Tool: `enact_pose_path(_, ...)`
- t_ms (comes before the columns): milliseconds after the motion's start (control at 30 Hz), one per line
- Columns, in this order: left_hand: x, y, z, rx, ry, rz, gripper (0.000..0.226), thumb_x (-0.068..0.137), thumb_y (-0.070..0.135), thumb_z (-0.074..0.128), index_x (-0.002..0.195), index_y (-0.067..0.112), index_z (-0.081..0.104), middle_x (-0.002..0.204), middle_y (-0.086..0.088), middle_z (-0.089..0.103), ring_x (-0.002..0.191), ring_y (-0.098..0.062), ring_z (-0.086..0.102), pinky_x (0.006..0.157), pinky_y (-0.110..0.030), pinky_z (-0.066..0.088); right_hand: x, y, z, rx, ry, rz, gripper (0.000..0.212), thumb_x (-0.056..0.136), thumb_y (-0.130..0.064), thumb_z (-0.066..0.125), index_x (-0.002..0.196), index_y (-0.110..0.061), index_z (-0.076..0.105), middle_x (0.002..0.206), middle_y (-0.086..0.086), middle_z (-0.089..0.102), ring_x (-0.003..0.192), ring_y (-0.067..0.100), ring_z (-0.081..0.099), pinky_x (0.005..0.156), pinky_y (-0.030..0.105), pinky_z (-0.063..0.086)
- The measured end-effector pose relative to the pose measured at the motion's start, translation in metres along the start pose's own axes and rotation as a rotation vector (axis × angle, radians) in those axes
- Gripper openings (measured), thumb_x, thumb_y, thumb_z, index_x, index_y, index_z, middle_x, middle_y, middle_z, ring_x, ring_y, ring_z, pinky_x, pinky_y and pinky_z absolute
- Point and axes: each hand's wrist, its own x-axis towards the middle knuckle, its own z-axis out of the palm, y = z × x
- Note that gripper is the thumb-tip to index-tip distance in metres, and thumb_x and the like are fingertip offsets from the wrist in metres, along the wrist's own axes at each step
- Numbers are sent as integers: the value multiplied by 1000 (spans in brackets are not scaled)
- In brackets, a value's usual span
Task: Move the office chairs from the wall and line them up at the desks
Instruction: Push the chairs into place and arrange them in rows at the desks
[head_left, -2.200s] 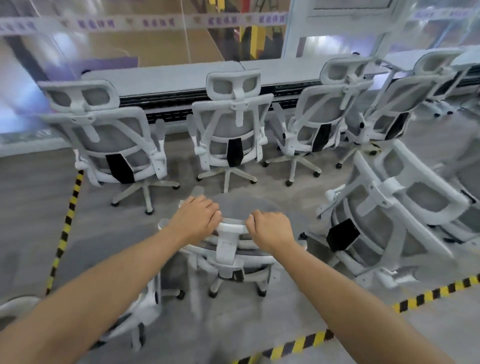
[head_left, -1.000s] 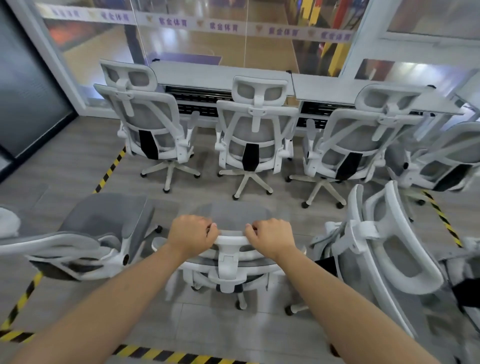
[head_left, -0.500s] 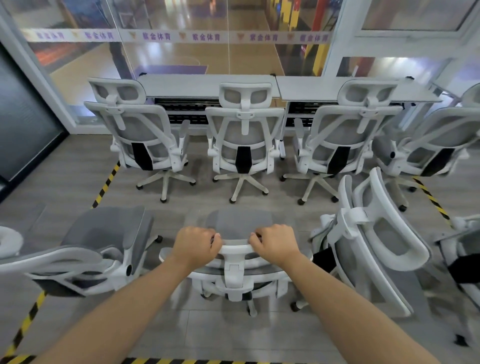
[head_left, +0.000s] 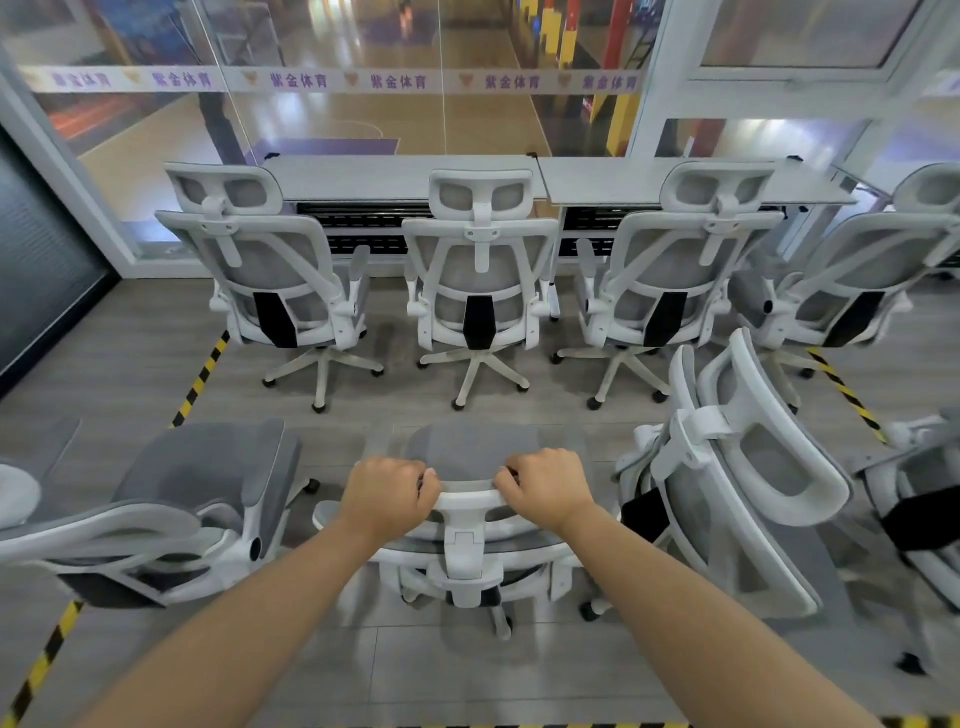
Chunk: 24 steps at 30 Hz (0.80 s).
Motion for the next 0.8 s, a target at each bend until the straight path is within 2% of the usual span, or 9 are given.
enact_pose_path(133, 5, 2, -2, -5, 7, 9, 45, 87, 33, 38, 45, 17, 42, 39, 4, 36, 33, -19, 31, 43, -18, 14, 3, 3, 0, 11, 5, 16, 52, 81, -49, 21, 57, -14, 50, 45, -1, 40, 43, 20, 38, 46, 26, 27)
enact_pose_path(233, 7, 0, 0, -2, -1, -9, 44, 87, 33, 38, 46, 16, 40, 39, 4, 34, 35, -18, 26, 43, -19, 15, 6, 2, 0, 24, 3, 18, 47, 81, -47, 23, 54, -15, 44, 43, -1, 37, 42, 20, 35, 46, 26, 24)
enact_pose_path(400, 5, -9, 8, 15, -39, -45, 44, 88, 33, 36, 48, 16, 40, 40, 4, 35, 36, -20, 28, 39, -23, 29, 12, 0, 3, 34, 15, 10, 45, 82, -46, 26, 53, -15, 41, 43, -1, 34, 42, 20, 32, 45, 26, 23)
enact_pose_path(633, 12, -10, 5, 22, -18, -26, 42, 88, 32, 37, 48, 19, 35, 40, 6, 30, 34, -18, 28, 41, -19, 20, 20, 1, 3, 32, -1, -5, 47, 81, -47, 23, 52, -15, 40, 43, -1, 34, 42, 18, 31, 46, 25, 25)
enact_pose_path(800, 18, -7, 3, 26, 3, -1, 42, 87, 31, 38, 47, 19, 34, 38, 5, 32, 32, -20, 30, 42, -19, 15, 22, 5, 4, 35, -1, 10, 51, 82, -47, 24, 55, -12, 49, 43, -1, 36, 42, 20, 33, 46, 26, 29)
